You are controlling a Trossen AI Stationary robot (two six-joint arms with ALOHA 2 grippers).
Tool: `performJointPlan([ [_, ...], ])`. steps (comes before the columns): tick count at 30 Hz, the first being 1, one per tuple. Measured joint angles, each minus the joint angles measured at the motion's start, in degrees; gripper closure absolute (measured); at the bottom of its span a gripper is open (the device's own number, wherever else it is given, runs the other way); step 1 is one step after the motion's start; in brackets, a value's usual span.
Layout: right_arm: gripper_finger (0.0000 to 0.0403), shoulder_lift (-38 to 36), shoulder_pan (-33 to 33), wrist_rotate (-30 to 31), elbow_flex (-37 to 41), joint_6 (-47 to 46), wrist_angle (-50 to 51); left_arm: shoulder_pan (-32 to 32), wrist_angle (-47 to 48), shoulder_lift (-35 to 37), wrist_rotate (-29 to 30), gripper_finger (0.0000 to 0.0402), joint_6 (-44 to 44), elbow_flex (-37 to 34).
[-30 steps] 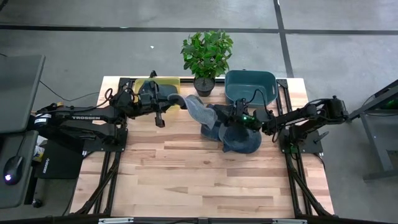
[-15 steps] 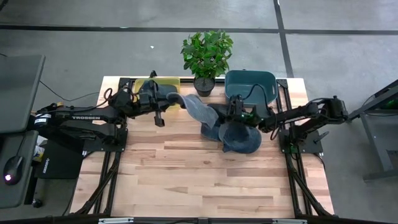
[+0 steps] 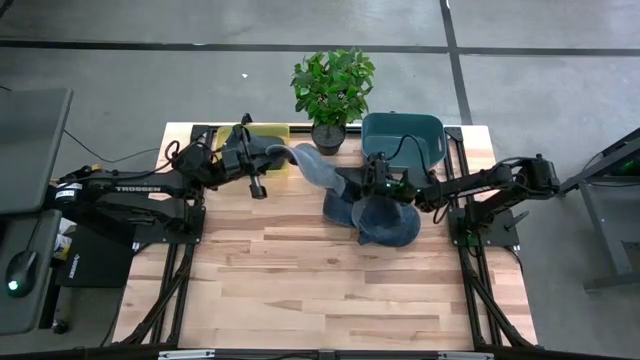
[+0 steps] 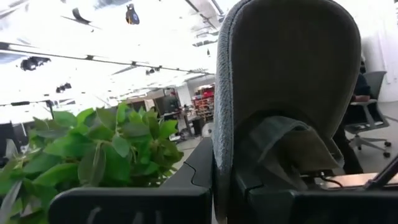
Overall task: Pick & Place hat
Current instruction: Put the left gray cap into the green bin
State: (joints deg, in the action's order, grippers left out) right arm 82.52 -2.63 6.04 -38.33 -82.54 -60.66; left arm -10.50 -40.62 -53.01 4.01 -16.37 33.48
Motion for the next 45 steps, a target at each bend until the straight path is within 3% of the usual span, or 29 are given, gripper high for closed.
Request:
performJointPlan([
  [8, 0.0089, 0.0, 0.07, -0.78, 0.0, -3.06, 0.11, 0.0, 0.08, -0.34, -1.29, 0.0398, -1.58, 0.04],
  [12, 0.0089, 0.0, 1.31, -2.31, 0.0, -4.51, 0.59, -0.01, 0.49, -0.85, 1.68, 0.0398, -4.59, 0.06],
  [19, 0.0089, 0.0, 1.73, -0.49, 0.02, -3.08, 8.22, -0.07, 0.08, -0.81, 3.3, 0.0398, -6.76, 0.06],
  [32, 0.0089, 0.0, 0.94, 4.15, 0.02, -0.64, 5.74, -0.07, -1.77, -0.76, 2.21, 0.0398, -7.62, 1.11],
  [45, 0.0089, 0.0, -1.22, 4.49, 0.09, 2.03, -0.49, -0.04, -2.08, -0.66, 1.02, 0.0398, -5.87, 1.2],
])
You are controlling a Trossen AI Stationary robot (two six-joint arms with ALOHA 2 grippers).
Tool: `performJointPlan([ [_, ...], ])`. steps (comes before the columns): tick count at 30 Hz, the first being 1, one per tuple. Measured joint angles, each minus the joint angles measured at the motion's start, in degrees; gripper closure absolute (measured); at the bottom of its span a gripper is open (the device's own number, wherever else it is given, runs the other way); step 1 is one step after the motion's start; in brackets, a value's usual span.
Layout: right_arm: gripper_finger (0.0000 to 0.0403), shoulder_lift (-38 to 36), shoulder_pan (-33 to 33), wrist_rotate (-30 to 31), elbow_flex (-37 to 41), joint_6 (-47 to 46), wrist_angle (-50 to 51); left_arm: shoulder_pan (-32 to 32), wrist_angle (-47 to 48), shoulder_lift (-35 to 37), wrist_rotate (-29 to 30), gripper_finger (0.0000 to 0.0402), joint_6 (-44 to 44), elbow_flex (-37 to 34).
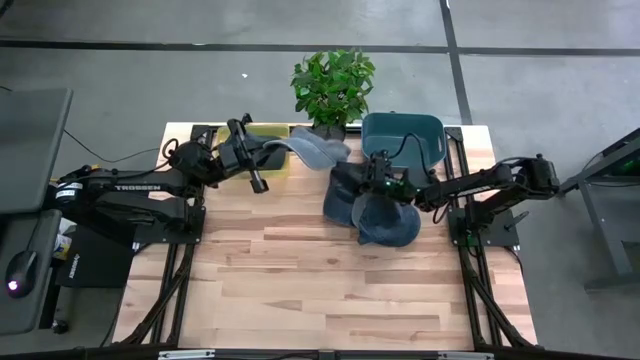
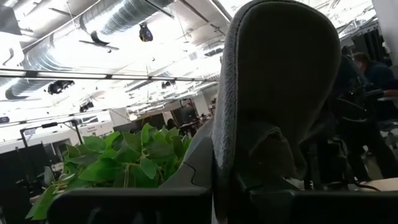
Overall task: Pick & Place hat
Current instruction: Put the left gray cap into the green bin
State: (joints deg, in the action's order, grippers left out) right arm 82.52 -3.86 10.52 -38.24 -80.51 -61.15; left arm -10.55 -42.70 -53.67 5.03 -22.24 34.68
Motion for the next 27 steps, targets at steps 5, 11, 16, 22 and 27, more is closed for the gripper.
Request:
performJointPlan([
  [5, 0.0089, 0.0, 0.02, 0.07, 0.0, 1.05, -3.2, 0.0, -0.04, 0.0, 0.74, 0.0398, 0.22, 0.0],
  [11, 0.0089, 0.0, 0.8, 0.05, 0.0, 1.07, -3.42, 0.04, 0.28, -0.04, 2.0, 0.0398, 0.22, 0.0],
  [16, 0.0089, -0.38, 2.03, -0.68, -0.04, 1.53, -4.27, 0.09, 1.95, -0.37, 5.02, 0.0398, -0.26, -0.15],
  [22, 0.0089, -0.61, 2.49, -1.03, 0.16, 2.88, -4.7, 0.09, 1.44, -0.18, 5.67, 0.0398, -0.34, -0.13],
  [27, 0.0089, -0.66, 1.97, 0.99, 2.31, 2.21, -4.36, 0.09, 0.81, -0.15, 4.05, 0.0398, 0.02, -0.13],
])
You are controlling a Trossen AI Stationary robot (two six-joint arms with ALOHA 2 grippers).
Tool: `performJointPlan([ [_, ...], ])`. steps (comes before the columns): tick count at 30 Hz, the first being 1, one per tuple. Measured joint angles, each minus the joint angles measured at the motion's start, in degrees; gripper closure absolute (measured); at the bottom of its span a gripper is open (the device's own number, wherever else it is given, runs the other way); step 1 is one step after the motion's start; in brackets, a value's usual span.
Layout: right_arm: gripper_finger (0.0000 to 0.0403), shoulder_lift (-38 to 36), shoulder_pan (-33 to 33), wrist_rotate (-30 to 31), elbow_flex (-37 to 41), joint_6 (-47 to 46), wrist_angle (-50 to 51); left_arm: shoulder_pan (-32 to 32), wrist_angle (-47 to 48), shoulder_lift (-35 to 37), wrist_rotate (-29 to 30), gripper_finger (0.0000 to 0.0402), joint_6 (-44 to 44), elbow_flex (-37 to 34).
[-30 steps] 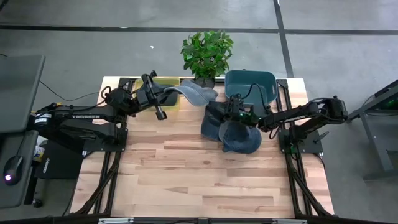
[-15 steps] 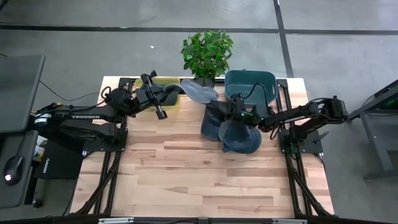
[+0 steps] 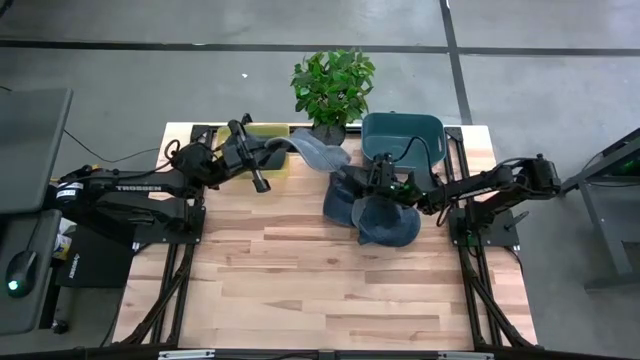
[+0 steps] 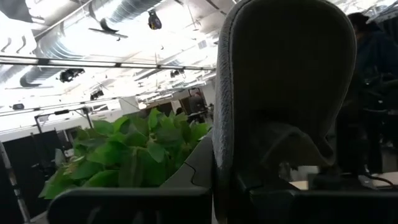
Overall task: Pick & Place hat
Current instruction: Put the left gray cap into the green bin
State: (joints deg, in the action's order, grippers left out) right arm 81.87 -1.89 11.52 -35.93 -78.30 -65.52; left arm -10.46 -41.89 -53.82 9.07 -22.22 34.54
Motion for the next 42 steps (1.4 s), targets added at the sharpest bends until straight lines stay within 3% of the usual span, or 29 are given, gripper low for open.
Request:
performJointPlan([
  [9, 0.0089, 0.0, -2.67, 0.31, 2.11, -0.72, -3.8, -0.01, -0.39, 0.02, -4.25, 0.0398, 2.28, 0.0],
  [35, 0.0089, 0.0, -4.75, -8.84, -0.51, -1.08, -0.87, -0.02, -1.62, -5.2, -12.67, 0.0398, 9.63, 0.04],
  [38, 0.0098, 0.0, -4.75, -10.22, -0.51, -0.76, 0.56, -0.02, -1.56, -5.2, -12.67, 0.0398, 10.09, 0.04],
  [42, 0.0138, 0.0, -4.85, -12.32, -0.51, 0.2, 0.76, -0.02, -1.5, -5.2, -12.66, 0.0398, 10.11, 0.04],
])
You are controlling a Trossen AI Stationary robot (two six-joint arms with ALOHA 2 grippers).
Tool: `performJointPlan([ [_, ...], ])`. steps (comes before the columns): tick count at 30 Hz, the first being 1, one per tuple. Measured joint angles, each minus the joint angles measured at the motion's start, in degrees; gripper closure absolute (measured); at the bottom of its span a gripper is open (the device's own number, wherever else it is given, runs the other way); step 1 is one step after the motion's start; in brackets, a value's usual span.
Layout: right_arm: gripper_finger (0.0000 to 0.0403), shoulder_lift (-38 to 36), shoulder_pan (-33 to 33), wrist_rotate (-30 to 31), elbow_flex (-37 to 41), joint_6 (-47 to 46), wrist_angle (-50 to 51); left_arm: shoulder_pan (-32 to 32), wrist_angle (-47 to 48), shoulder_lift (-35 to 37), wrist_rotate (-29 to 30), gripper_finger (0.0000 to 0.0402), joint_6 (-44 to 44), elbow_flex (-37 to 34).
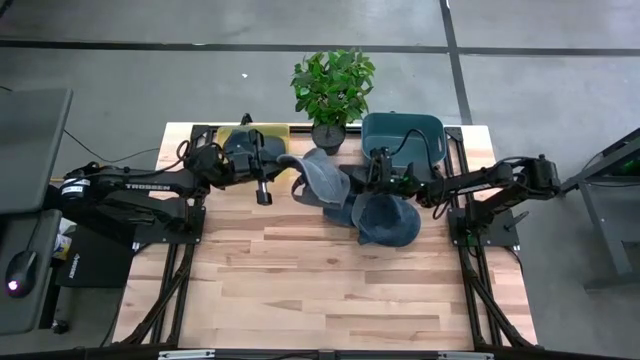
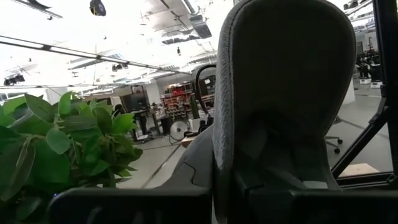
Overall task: Pick & Place hat
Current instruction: Put the left gray cap into the green bin
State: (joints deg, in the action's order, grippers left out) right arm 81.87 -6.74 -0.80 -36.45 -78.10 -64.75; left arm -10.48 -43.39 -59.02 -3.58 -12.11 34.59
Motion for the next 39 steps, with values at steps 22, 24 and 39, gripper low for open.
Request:
performJointPlan([
  [22, 0.04, 0.0, -0.79, -5.11, 0.0, 7.38, 0.15, 0.0, 0.01, 0.0, 2.65, 0.0374, 4.78, 0.0],
  [24, 0.04, 0.0, -0.79, -5.11, 0.0, 7.58, 0.17, -0.01, -0.14, 0.0, 4.21, 0.0355, 7.14, 0.0],
  [39, 0.0402, -5.63, -2.78, -4.03, -0.02, 12.46, 7.81, -0.02, -6.0, 0.85, 6.4, 0.0274, 15.43, -0.01],
])
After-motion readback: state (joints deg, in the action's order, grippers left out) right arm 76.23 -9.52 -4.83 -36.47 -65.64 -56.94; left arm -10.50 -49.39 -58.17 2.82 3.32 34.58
